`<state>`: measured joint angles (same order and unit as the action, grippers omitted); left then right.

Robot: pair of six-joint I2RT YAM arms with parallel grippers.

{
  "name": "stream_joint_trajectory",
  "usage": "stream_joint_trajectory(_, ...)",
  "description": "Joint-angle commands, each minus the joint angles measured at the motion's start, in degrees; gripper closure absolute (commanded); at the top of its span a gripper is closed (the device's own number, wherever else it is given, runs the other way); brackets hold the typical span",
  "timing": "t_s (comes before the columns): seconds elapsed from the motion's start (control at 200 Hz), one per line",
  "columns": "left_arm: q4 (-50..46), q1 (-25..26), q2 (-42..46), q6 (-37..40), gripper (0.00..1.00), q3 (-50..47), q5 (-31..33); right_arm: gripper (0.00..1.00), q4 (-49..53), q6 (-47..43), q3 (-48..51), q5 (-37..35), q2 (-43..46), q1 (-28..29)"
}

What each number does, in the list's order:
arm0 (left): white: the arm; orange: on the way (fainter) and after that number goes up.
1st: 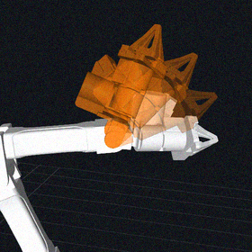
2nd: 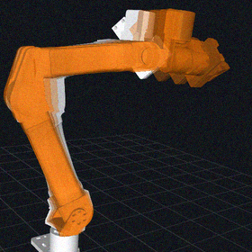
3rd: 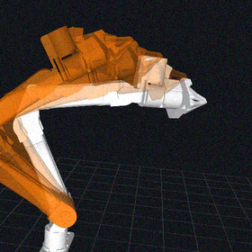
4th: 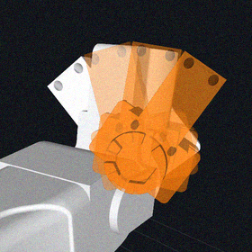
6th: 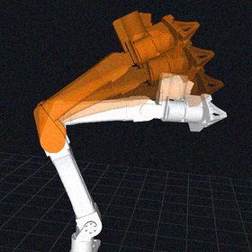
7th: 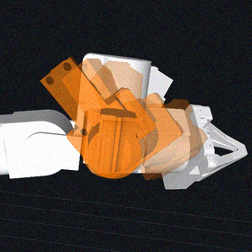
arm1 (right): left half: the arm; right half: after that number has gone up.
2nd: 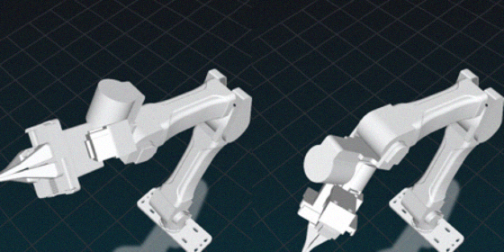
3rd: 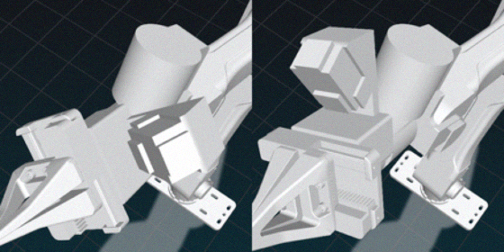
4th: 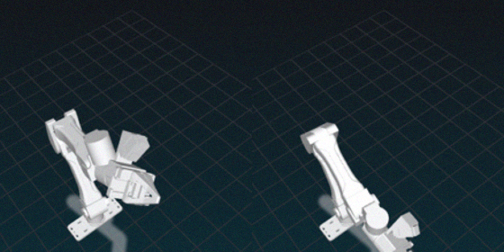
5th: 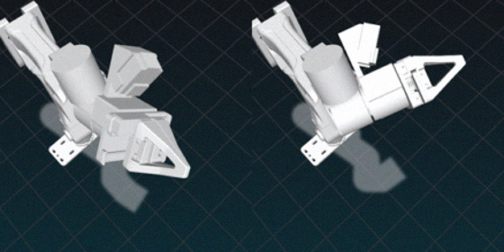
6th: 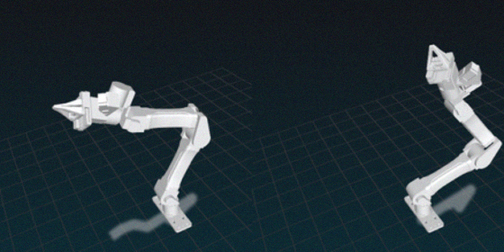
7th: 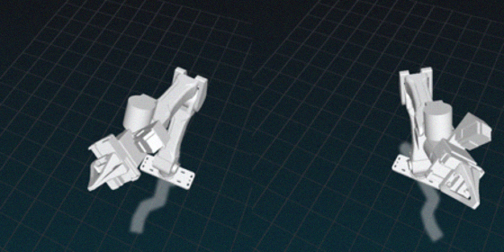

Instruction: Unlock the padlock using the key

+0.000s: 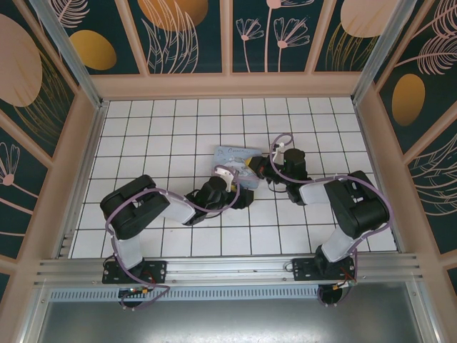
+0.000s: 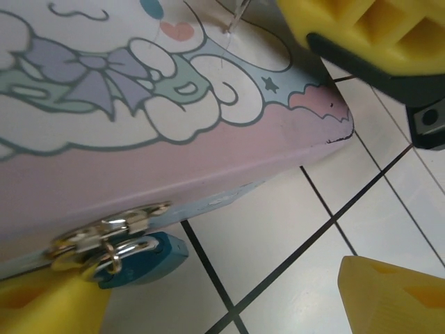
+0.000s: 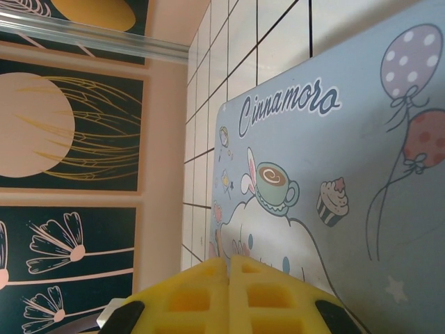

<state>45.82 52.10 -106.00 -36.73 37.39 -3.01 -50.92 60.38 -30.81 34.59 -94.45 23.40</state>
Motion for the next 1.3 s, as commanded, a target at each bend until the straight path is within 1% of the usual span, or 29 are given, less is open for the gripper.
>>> stream_joint_trajectory(0.0, 5.8, 0.2, -0.7, -2.8, 0.15, 0.2, -1.5, 1.00, -2.9, 0.1, 1.4, 0.1, -0.6, 0.4)
stream_joint_trajectory(0.23, 11.5, 0.2, -1.8, -8.1, 0.15, -0.6, -2.1, 1.00, -3.5, 0.2, 2.0, 0.1, -0.5, 0.5)
stream_joint_trajectory(0.37, 12.4, 0.2, -2.6, -10.1, 0.15, -0.8, -1.4, 1.00, -3.8, 0.3, 2.1, 0.2, -0.7, 0.5)
stream_joint_trajectory(0.545, 10.0, 0.2, -4.2, -10.2, 0.15, 0.2, -0.5, 1.00, -3.9, 0.4, 2.2, 0.1, -1.0, 0.5)
stream_joint_trajectory(0.671, 6.6, 0.3, -4.8, -8.6, 0.16, 1.7, 0.8, 1.00, -4.2, 0.5, 2.1, 0.0, -1.2, 0.5)
stream_joint_trajectory(0.811, 5.3, 0.2, -5.8, -7.6, 0.16, 3.3, 0.6, 1.00, -4.5, 0.7, 2.0, 0.0, -1.9, 0.7)
stream_joint_trajectory(0.911, 8.0, 0.2, -6.3, -8.5, 0.18, 3.2, -0.7, 1.00, -4.8, 0.8, 2.0, 0.0, -2.2, 0.6)
stream_joint_trajectory(1.091, 17.2, 0.2, -6.1, -12.1, 0.24, 0.3, -1.4, 1.00, -4.9, 0.7, 2.1, -0.1, -2.5, 0.6)
stream_joint_trajectory(1.191, 19.1, 0.2, -6.5, -13.4, 0.26, 0.0, -1.9, 1.00, -4.9, 0.7, 2.0, 0.0, -2.7, 0.6)
stream_joint_trajectory(1.296, 18.3, 0.3, -7.1, -13.9, 0.26, 0.3, -1.5, 1.00, -4.9, 0.8, 1.9, 0.0, -2.8, 0.6)
